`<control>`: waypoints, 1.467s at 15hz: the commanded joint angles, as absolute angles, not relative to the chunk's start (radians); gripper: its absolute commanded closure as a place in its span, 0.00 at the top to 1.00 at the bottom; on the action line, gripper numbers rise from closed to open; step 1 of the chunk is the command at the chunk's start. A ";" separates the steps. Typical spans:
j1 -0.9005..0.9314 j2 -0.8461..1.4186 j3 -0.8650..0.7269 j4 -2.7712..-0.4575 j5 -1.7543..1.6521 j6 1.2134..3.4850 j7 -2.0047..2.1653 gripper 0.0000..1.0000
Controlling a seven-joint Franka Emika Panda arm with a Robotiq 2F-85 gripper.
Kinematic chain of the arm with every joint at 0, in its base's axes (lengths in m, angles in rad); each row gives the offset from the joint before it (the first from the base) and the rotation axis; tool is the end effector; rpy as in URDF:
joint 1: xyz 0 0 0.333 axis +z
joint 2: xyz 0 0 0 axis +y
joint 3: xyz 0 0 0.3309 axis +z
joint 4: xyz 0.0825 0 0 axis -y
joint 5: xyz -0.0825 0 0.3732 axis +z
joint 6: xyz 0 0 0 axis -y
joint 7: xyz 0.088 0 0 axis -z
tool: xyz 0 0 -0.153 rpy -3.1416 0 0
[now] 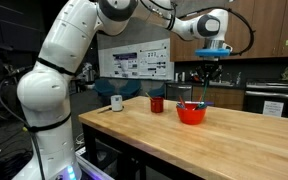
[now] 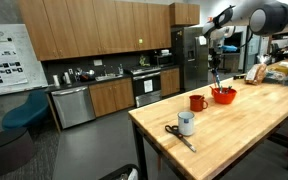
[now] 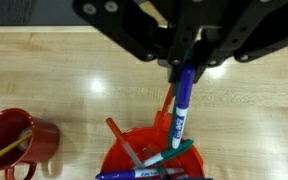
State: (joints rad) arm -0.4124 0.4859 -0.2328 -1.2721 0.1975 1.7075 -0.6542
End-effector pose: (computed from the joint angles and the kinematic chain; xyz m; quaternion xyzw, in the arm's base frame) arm 0.5843 -0.3671 0.4482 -0.9989 -0.0012 -0.0109 0.0461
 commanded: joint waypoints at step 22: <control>-0.370 0.247 -0.114 -1.645 0.299 1.822 -0.653 1.00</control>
State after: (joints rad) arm -0.3882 0.3415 -0.1204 -1.5314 0.2656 1.8175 -0.6555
